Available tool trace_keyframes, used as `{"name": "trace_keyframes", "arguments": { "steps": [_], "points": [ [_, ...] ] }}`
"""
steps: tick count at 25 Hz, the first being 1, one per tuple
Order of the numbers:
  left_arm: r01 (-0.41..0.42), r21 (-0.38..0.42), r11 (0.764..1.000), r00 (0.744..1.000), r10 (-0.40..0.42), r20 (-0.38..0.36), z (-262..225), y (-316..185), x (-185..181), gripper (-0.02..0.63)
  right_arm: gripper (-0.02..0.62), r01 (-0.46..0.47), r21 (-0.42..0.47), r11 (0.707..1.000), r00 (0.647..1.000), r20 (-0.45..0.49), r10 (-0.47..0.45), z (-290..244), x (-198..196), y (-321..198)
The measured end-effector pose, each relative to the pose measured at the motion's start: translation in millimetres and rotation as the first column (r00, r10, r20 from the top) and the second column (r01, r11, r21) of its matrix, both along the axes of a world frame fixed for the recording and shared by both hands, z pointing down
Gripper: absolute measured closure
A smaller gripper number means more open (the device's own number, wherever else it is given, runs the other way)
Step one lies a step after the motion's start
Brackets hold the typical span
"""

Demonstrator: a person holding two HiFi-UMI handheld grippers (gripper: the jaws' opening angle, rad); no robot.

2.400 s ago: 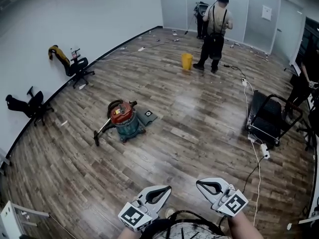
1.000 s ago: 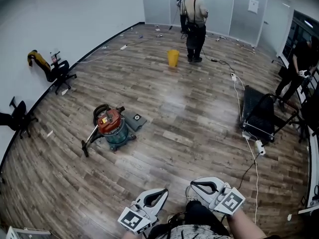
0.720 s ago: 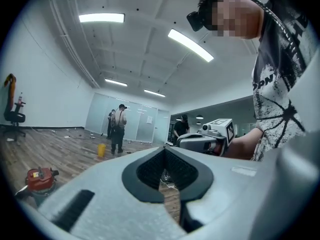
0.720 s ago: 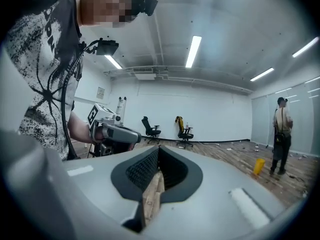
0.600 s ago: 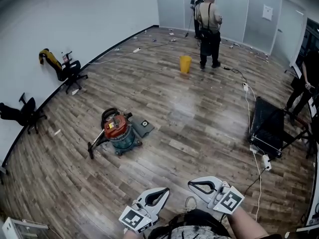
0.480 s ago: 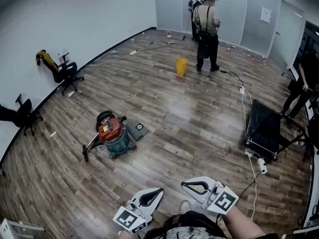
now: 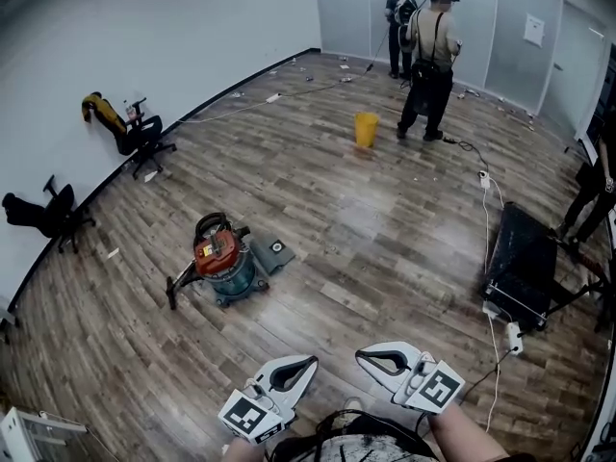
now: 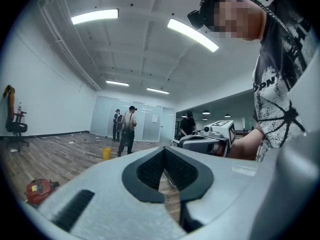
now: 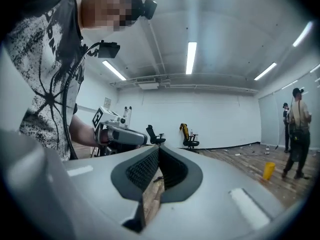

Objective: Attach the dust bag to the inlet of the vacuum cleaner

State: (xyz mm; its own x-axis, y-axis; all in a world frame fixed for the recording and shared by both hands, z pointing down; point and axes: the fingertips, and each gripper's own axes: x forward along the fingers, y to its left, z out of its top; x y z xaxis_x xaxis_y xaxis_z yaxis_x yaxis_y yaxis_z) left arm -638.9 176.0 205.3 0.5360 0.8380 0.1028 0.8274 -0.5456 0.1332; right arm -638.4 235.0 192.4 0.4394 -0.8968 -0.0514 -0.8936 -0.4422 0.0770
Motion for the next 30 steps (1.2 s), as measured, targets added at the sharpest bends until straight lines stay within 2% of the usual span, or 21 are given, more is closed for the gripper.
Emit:
{"name": "trace_keyframes", "arguments": {
  "steps": [9, 16, 19, 21, 23, 30],
  "points": [
    [0.029, 0.017, 0.999, 1.000, -0.030, 0.007, 8.3, 31.0, 30.8, 0.603, 0.591, 0.018, 0.019, 1.000, 0.999, 0.026, -0.019, 11.9, 34.0, 25.3],
    [0.060, -0.033, 0.998, 0.998, -0.060, -0.023, 8.4, 26.4, 59.2, 0.603, 0.591, 0.025, -0.001, 1.000, 0.998, 0.061, -0.025, 26.7, 62.3, 26.6],
    [0.051, -0.010, 0.999, 0.999, -0.050, 0.004, 19.8, 20.4, 74.3, 0.603, 0.591, 0.026, -0.018, 1.000, 0.997, 0.074, -0.025, 32.8, 80.0, 18.8],
    [0.038, -0.006, 0.999, 0.999, -0.038, 0.003, 22.1, 15.7, 90.3, 0.603, 0.591, 0.018, -0.011, 1.000, 0.998, 0.064, -0.018, 30.9, 96.9, 12.0],
    [0.026, -0.026, 0.999, 0.999, -0.027, -0.030, 18.3, 10.5, 114.6, 0.603, 0.591, -0.002, 0.006, 1.000, 0.999, 0.046, 0.002, 24.8, 118.1, 5.6],
    [-0.055, -0.001, 0.998, 0.998, 0.055, -0.024, 15.5, -18.1, 200.6, 0.603, 0.591, -0.090, -0.016, 0.996, 0.995, 0.047, 0.091, 15.1, 197.5, -16.5]
  ]
}}
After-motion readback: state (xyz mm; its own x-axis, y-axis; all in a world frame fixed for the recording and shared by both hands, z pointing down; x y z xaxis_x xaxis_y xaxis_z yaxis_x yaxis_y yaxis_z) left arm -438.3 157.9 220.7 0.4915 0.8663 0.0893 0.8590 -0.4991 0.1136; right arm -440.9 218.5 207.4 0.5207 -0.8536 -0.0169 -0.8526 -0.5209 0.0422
